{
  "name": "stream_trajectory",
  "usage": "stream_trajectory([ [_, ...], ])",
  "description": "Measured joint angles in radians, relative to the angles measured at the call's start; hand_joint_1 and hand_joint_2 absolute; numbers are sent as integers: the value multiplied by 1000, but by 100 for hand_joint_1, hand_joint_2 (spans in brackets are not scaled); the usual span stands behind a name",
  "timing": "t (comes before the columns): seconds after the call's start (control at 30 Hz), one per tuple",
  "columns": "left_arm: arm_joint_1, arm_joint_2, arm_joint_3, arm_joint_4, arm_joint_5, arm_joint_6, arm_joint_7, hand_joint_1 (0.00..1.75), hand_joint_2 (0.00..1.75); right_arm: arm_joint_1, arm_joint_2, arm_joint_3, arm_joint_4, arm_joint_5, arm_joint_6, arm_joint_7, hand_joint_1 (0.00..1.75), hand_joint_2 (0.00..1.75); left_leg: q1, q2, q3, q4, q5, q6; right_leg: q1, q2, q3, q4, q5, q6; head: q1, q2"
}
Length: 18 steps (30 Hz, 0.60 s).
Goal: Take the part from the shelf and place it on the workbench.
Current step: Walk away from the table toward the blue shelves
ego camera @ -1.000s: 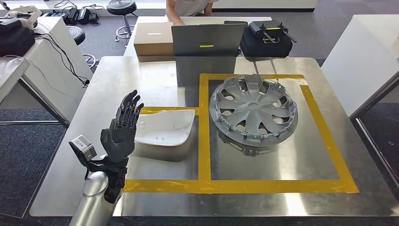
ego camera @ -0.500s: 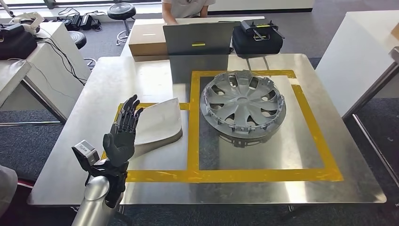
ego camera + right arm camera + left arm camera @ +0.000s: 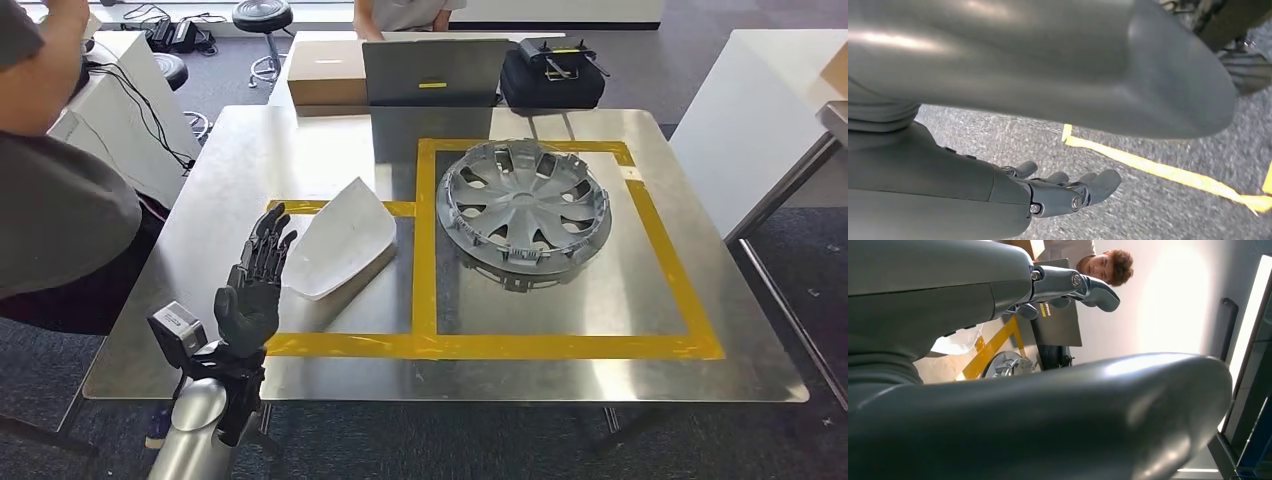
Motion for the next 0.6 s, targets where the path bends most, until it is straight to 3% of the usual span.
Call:
stream_trajectory([
  [0.1, 1, -2, 1, 0, -1, 0, 1, 0, 0, 0, 2, 0, 0, 1, -1, -1, 0, 0, 0, 4, -30, -2, 28, 13, -1, 0, -51, 152, -125, 10, 4, 0],
  [0.13, 1, -2, 1, 0, -2, 0, 1, 0, 0, -1, 2, 0, 0, 1, -1, -2, 0, 0, -1, 4, -42, 0, 36, 14, 0, 0, -62, 203, -149, 12, 4, 0],
  [0.17, 2, -2, 2, 0, -3, 0, 2, 0, 0, -1, 2, 0, 0, 2, -1, -2, 0, 0, -2, 5, -54, 3, 44, 14, 0, 0, -60, 229, -154, 12, 4, 0],
  [0.2, 2, -2, 2, 1, -4, 0, 2, 0, 0, 0, 2, 0, 0, 2, -1, -2, 0, 0, -2, 5, -66, 6, 51, 12, 0, 0, -39, 220, -139, 11, 4, 0],
  [0.27, 2, -2, 2, 1, -6, 0, 3, 0, 0, -1, 1, 0, 0, 2, -1, -2, 0, 0, -2, 6, -85, 14, 62, 8, 1, 0, 49, 106, -96, 4, 4, 0],
  [0.33, 1, -3, 2, 1, -7, 0, 3, 0, 0, -4, 0, 0, 0, 2, -2, -2, 0, 0, -3, 6, -95, 19, 73, -2, 8, 0, 124, -8, -80, -7, 4, 0],
  [0.37, 0, -3, 2, 1, -7, 0, 3, 0, 0, -5, 0, 0, 0, 2, -2, -2, 0, 0, -3, 7, -97, 20, 79, -8, 12, 0, 137, -34, -82, -14, 4, 0],
  [0.47, 0, -3, 2, 1, -8, 0, 4, 0, 0, -4, 0, 0, 0, 2, -2, -2, 0, 0, -2, 6, -102, 18, 91, -28, 13, -2, 128, -46, -64, -34, 6, 0],
  [0.5, 0, -3, 2, 1, -8, 0, 4, 0, 0, -5, 0, 0, 0, 2, -2, -2, 0, 0, -1, 4, -110, 32, 74, -33, 11, -3, 121, -49, -53, -41, 5, 0],
  [0.6, 1, -2, 2, 3, -12, 0, 7, 0, 0, -5, 1, 0, 0, 2, -2, -2, 0, 0, 3, 2, -158, 179, -55, -45, 8, -7, 86, -52, -22, -53, 0, 0],
])
